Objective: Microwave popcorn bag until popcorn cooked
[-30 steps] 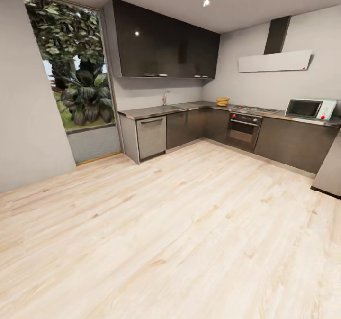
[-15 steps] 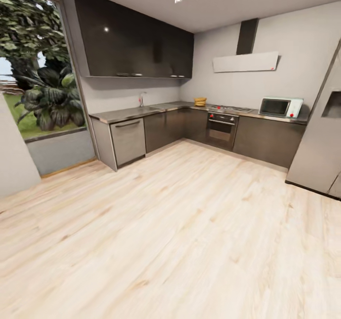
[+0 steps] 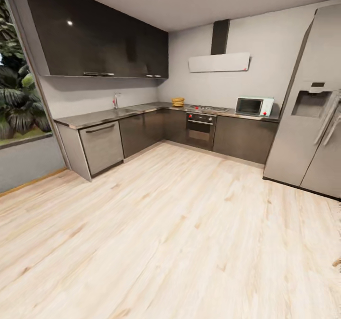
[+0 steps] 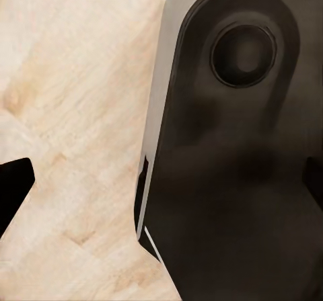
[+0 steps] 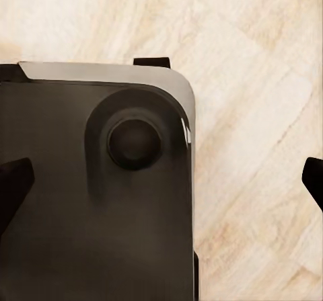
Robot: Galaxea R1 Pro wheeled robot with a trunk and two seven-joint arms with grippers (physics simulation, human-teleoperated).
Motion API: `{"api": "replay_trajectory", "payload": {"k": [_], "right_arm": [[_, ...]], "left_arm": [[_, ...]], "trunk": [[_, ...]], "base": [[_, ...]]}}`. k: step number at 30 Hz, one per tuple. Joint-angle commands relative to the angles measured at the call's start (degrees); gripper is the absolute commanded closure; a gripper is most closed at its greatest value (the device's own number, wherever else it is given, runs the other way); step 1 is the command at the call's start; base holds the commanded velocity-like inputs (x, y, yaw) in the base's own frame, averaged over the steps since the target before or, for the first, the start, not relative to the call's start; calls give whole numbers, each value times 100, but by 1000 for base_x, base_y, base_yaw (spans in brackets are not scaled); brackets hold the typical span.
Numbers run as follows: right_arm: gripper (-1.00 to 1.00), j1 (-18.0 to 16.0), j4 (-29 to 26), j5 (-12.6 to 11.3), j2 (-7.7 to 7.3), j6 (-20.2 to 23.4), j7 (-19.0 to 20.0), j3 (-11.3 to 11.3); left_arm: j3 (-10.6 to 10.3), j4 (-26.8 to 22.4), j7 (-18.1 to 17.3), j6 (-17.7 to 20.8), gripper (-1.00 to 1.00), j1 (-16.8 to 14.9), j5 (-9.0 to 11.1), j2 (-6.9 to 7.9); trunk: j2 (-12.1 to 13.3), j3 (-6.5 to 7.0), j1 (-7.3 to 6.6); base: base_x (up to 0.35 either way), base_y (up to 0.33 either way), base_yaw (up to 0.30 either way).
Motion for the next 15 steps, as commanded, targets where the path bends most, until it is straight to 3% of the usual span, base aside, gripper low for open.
{"api": "replay_trajectory", "payload": {"k": [1,15], "right_arm": [[-100,-4,5,-2,1,-16,5,-14],[-100,-4,5,-2,2,-18,5,-14]], "left_arm": [[32,-2,1,1,-100,-1,2,0],[26,-2,1,1,-100,-1,1,0]], "trunk": [[-2,-5,3],[-2,-5,3]], "base": [[336,0,-280],[336,0,-237]]}}
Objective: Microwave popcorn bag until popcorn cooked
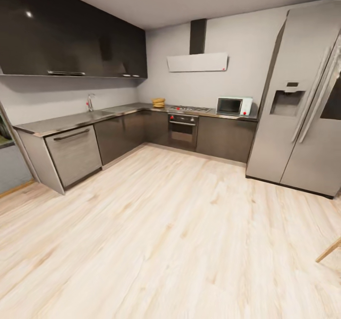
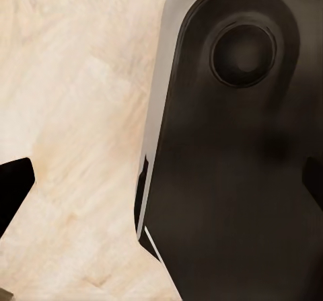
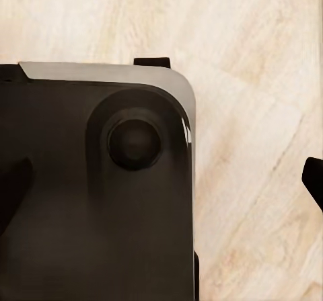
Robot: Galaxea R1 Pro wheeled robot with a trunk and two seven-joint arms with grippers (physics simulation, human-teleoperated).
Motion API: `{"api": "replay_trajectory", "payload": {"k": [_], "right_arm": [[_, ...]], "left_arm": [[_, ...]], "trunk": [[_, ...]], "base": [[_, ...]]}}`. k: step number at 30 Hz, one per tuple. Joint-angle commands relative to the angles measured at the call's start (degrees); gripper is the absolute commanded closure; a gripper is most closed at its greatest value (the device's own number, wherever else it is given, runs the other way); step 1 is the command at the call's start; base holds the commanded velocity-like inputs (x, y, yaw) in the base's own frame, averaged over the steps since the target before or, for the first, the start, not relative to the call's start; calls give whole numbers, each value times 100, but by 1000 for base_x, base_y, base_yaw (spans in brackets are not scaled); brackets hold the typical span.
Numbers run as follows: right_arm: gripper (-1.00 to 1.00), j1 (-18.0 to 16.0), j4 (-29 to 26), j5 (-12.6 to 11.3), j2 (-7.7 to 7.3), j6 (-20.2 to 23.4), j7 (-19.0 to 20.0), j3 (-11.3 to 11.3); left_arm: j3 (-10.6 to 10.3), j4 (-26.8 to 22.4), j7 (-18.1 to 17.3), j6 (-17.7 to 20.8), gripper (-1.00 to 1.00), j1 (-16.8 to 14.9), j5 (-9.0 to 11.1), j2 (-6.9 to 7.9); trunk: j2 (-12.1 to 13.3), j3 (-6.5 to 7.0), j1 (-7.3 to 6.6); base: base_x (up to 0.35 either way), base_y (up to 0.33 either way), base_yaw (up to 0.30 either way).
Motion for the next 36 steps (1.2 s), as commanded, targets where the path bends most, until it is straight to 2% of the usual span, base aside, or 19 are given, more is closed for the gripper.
{"api": "replay_trajectory", "payload": {"k": [1,6,13,23,36], "right_arm": [[-100,-4,5,-2,0,-20,5,-14],[-100,-4,5,-2,3,-19,5,-13],[-100,-4,5,-2,9,-18,5,-13],[-100,-4,5,-2,9,-16,5,-6],[-100,-4,5,-2,44,-21,5,-14]], "left_arm": [[32,-2,1,1,-100,-1,2,0],[35,-2,1,1,-100,-1,0,-1],[31,-2,1,1,-100,-1,1,0],[30,-2,1,1,-100,-1,-3,-1],[30,-2,-1,1,-100,-1,-4,-3]], "trunk": [[-2,-5,3],[-2,-5,3],[-2,-5,3],[-2,-5,3],[-2,-5,3]], "base": [[336,0,-266],[336,0,-251],[336,0,-44],[336,0,-238],[336,0,-135]]}}
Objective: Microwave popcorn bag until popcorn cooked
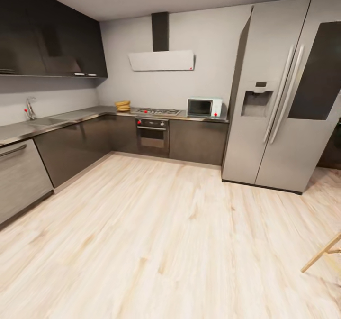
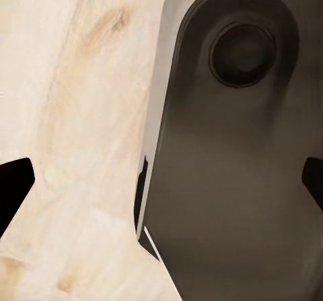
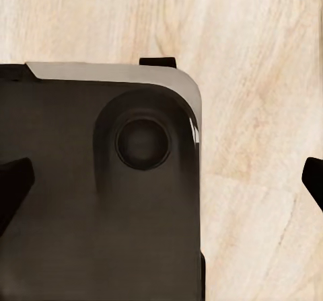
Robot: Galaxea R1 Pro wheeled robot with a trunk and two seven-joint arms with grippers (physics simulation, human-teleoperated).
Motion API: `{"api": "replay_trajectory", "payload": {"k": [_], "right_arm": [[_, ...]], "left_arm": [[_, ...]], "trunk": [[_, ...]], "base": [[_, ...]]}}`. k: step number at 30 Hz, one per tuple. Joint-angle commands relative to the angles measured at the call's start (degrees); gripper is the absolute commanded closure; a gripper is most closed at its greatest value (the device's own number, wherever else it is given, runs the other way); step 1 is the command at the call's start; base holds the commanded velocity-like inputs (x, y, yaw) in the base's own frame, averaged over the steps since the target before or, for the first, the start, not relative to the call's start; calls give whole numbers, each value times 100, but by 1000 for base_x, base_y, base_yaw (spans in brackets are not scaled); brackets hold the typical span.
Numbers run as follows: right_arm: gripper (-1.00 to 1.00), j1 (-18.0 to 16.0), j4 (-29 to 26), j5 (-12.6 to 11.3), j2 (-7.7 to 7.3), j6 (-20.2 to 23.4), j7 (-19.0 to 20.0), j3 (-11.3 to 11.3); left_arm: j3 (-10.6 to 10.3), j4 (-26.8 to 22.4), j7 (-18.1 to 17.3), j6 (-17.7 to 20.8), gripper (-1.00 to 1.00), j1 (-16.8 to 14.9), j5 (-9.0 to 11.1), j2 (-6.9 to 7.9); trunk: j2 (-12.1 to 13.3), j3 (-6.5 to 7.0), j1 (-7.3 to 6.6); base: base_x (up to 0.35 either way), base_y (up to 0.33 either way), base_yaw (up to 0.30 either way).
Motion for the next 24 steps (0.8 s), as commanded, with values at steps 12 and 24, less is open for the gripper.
{"api": "replay_trajectory", "payload": {"k": [12,24], "right_arm": [[-100,-4,5,-2,0,-19,5,-15],[-100,-4,5,-2,0,-11,-5,-4]], "left_arm": [[32,-2,2,1,-100,-1,-1,2],[32,-2,3,1,-100,-1,3,1]], "trunk": [[-2,-5,3],[-2,-5,3]], "base": [[336,0,-195],[335,11,-214]]}}
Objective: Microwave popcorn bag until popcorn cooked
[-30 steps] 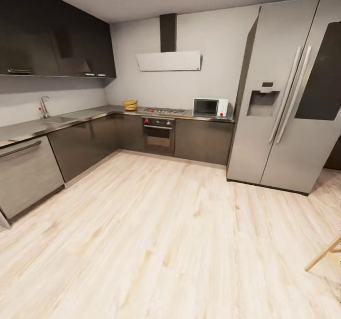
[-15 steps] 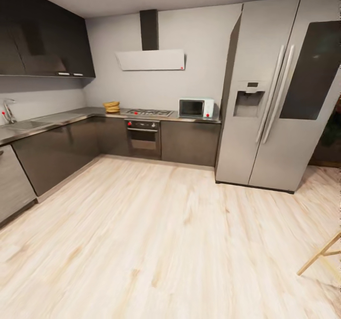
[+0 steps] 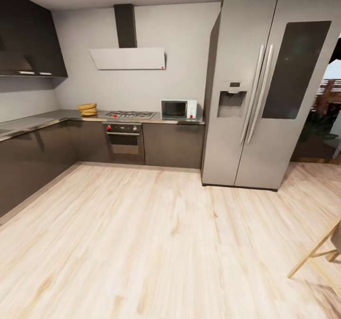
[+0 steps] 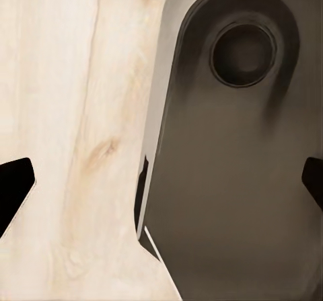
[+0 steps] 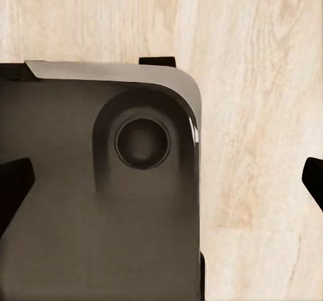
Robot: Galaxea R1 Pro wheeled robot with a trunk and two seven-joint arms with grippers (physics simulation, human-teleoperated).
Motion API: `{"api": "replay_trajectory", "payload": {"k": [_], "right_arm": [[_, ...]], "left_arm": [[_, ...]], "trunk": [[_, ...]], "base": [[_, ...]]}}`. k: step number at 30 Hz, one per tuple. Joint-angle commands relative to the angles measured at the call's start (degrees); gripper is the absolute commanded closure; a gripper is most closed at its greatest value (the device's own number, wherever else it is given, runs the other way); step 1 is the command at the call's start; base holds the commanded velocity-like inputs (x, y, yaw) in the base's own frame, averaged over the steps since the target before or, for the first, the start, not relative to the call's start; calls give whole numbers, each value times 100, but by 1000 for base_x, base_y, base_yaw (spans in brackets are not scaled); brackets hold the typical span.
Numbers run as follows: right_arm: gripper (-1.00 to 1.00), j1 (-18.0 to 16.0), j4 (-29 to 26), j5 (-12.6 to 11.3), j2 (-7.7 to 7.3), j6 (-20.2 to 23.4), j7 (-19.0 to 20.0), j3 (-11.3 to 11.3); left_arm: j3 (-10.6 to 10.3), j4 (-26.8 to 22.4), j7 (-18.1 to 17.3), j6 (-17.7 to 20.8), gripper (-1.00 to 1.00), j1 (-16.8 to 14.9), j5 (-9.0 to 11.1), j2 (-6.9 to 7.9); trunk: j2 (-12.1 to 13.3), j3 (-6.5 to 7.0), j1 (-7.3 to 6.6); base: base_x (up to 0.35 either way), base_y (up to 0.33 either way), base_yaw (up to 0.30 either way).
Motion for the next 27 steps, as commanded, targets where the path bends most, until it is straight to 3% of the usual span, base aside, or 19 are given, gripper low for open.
{"api": "replay_trajectory", "payload": {"k": [1,27], "right_arm": [[-100,-4,5,-2,0,-21,3,-10],[-100,-4,24,27,0,-29,11,30]], "left_arm": [[32,0,1,1,-100,-2,0,0],[31,0,1,1,-100,-2,-3,0]], "trunk": [[-2,-6,3],[-2,-6,3]], "base": [[318,114,-13],[294,199,-1]]}}
